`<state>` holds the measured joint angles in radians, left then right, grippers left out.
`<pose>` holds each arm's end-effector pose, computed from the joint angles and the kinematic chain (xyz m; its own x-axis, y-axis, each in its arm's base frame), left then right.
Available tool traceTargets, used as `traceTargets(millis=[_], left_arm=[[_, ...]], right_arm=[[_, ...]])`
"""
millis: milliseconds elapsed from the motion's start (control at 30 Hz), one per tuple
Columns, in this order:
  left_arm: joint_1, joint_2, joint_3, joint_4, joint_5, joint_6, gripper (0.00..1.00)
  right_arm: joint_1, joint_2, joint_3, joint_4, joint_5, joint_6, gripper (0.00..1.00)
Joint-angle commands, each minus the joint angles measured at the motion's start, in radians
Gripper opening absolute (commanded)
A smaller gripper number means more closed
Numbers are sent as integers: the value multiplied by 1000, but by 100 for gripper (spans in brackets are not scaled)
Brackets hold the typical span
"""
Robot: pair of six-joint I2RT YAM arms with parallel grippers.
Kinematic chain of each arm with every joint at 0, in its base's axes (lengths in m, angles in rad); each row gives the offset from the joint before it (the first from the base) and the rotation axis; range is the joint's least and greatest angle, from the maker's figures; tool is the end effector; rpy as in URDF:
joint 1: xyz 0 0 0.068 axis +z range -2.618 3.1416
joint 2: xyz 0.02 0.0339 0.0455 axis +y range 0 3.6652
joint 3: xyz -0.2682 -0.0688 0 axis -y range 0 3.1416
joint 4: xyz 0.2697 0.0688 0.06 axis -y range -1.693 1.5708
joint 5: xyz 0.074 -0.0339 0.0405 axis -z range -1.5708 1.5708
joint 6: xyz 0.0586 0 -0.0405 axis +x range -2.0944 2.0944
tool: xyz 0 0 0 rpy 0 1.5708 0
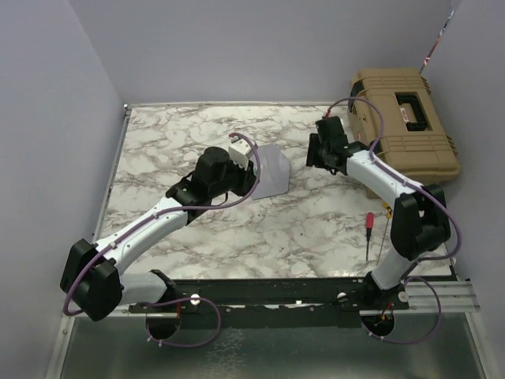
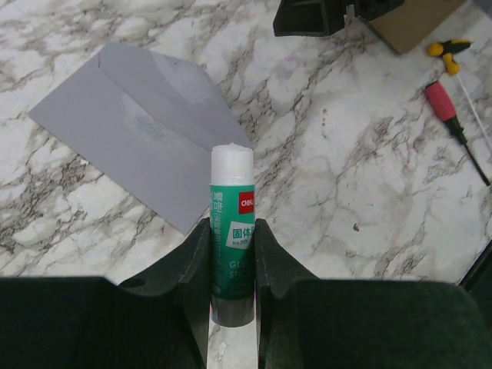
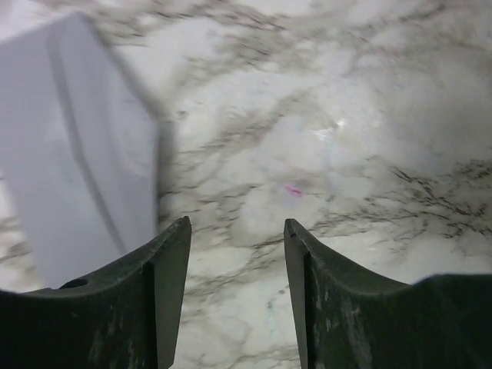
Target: Place the letter into the envelope and seal it
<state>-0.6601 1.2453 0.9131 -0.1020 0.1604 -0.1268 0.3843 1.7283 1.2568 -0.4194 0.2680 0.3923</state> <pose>0.2537 -0.2087 0.2809 -0.4207 0.1685 -0.8914 0.6720 0.7180 -0.1814 0.3874 0.1399 0.2078 -0.7454 0.0962 -0.6597 0.0842 0.9952 0.0501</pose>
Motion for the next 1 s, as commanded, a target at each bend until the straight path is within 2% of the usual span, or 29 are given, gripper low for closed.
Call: traceTargets(millis=[0, 100, 300, 367, 467, 600, 833, 967], left_arm=[[6, 5, 49, 96, 21, -89, 0], [5, 13, 59, 190, 29, -155, 0], [8, 42, 65, 412, 25, -316, 0], [7, 66, 77, 453, 55, -350, 0], [8, 80, 88, 499, 119, -372, 0], [17, 78, 78, 530, 110, -389, 0], [44, 101, 113, 539, 171, -425, 0], [65, 111, 124, 544, 198, -436, 0]], right_arm=[[3, -160, 41, 64, -381, -16, 56], [3, -227, 24, 217, -600, 58, 65], [3, -291, 5, 483, -797, 285, 78], [4, -298, 15, 502, -840, 312, 80], [3, -288, 51, 456, -863, 321, 80], [3, -287, 73, 433, -854, 321, 74], [3, -275, 94, 432, -999, 305, 63], [7, -257, 103, 425, -1029, 315, 63]])
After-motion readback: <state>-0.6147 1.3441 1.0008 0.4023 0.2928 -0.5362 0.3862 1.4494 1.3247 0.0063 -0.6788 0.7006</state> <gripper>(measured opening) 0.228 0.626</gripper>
